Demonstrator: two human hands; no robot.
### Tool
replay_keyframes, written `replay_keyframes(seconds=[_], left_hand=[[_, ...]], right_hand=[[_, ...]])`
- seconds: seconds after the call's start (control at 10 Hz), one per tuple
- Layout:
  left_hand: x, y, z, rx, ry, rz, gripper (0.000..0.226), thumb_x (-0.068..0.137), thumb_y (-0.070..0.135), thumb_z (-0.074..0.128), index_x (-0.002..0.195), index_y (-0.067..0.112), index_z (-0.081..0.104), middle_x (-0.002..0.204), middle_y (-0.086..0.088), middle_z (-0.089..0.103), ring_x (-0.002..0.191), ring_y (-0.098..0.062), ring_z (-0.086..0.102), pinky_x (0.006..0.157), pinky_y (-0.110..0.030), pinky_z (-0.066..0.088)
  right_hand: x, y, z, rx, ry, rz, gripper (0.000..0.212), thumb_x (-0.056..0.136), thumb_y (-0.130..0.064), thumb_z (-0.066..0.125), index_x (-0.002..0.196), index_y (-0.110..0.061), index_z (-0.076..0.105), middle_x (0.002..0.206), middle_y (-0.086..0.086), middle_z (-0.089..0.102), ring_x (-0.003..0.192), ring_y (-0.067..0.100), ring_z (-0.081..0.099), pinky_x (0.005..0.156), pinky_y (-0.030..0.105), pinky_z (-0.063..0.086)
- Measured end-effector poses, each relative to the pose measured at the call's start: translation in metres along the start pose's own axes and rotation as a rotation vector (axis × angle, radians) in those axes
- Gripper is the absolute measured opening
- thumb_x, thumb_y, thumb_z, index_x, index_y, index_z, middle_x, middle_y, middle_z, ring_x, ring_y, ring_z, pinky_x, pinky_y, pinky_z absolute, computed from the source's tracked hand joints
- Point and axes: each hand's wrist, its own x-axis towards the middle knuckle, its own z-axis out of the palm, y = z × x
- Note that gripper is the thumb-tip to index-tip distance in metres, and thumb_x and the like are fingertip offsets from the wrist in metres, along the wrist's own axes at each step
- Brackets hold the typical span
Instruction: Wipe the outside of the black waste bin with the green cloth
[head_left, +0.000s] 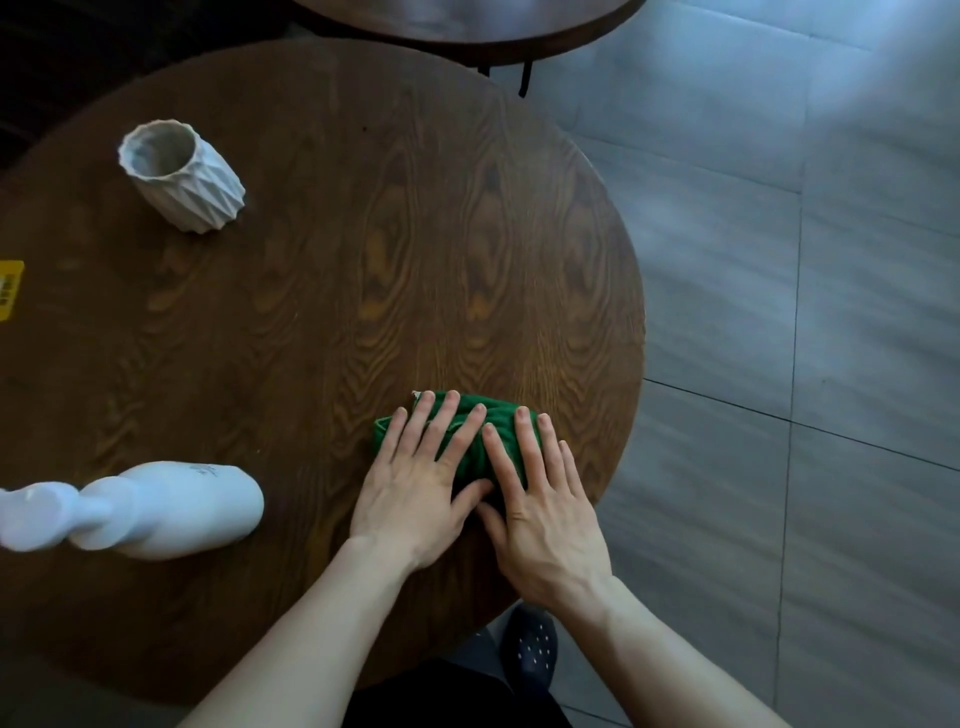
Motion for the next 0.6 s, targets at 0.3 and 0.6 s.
replay_keyframes(seconds=[0.3,0.6], left_hand=[[-0.020,-0.013,-0.023,-0.050,-0.025,0.042,0.070,0.099,0.051,0.037,0.156,0.040,-0.003,0.167,0.004,0.004,0.154,-0.017,-0.007,0.125,-0.045,0.006],[-0.061,-0.012,-0.086,-0.050,-0.083,-0.026,0.064,0.099,0.052,0.039,0.156,0.036,0.014,0.166,0.004,0.014,0.154,-0.017,0.001,0.125,-0.040,0.004]], right_hand=[[0.004,-0.008,-0.033,0.022,-0.169,0.018,0.081,0.106,-0.056,0.041,0.164,-0.037,-0.012,0.174,0.003,-0.018,0.161,0.029,-0.018,0.132,0.050,0.005],[-0.019,-0.044,-0.099,-0.024,-0.141,0.115,0.060,0.106,-0.056,0.042,0.158,-0.027,0.038,0.170,0.009,0.028,0.156,0.029,0.026,0.125,0.046,0.031]])
